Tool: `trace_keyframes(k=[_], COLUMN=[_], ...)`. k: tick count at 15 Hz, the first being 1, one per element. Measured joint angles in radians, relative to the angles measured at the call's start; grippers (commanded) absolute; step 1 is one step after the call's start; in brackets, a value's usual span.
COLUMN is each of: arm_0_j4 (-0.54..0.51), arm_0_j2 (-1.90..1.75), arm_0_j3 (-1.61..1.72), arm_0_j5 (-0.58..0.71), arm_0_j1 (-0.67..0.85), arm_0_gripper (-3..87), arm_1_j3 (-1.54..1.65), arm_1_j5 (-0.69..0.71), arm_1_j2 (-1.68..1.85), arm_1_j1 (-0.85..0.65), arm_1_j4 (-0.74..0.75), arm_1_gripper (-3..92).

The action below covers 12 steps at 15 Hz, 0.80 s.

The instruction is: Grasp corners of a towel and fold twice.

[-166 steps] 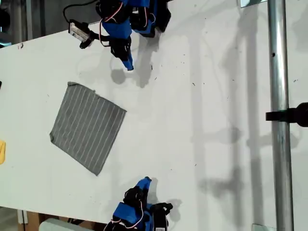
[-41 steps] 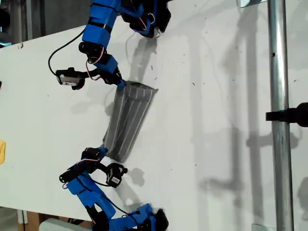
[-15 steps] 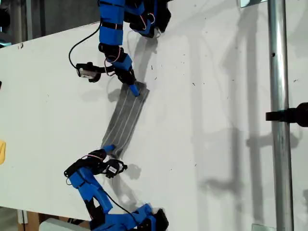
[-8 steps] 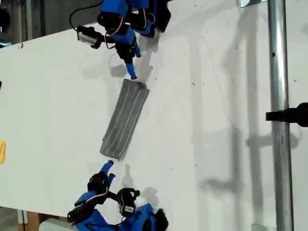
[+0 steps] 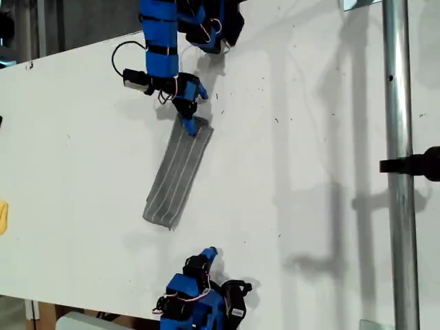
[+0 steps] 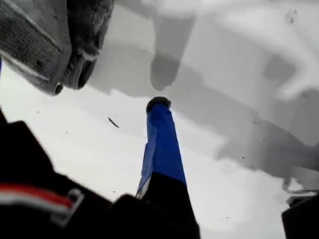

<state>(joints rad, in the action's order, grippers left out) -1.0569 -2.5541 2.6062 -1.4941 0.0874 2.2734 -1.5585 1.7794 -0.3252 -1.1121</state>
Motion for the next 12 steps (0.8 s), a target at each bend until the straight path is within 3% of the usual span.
trace_keyframes(k=[2,3,4,9,12], arm_0_j4=[0.055,0.066,0.069,0.064,0.046], arm_0_j2=[-0.025,-0.049,-0.081,-0.347,-0.443], arm_0_j3=[0.081,0.109,0.133,0.279,0.311], arm_0_j5=[-0.051,-0.063,-0.067,-0.048,-0.031], arm_0_j1=[-0.035,-0.046,-0.052,-0.057,-0.055], arm_0_gripper=[-2.6,-2.6,-2.6,-2.6,-2.6], arm_1_j3=[-0.103,-0.144,-0.181,-0.298,-0.114], arm_1_j5=[0.054,0.077,0.100,0.222,0.239], arm_1_j2=[-0.160,-0.207,-0.247,-0.319,0.002], arm_1_j1=[-0.041,-0.060,-0.081,-0.192,-0.161], arm_1_j4=[0.074,0.100,0.112,0.206,0.002], arm_1_gripper=[32.9,11.8,7.6,2.5,0.2])
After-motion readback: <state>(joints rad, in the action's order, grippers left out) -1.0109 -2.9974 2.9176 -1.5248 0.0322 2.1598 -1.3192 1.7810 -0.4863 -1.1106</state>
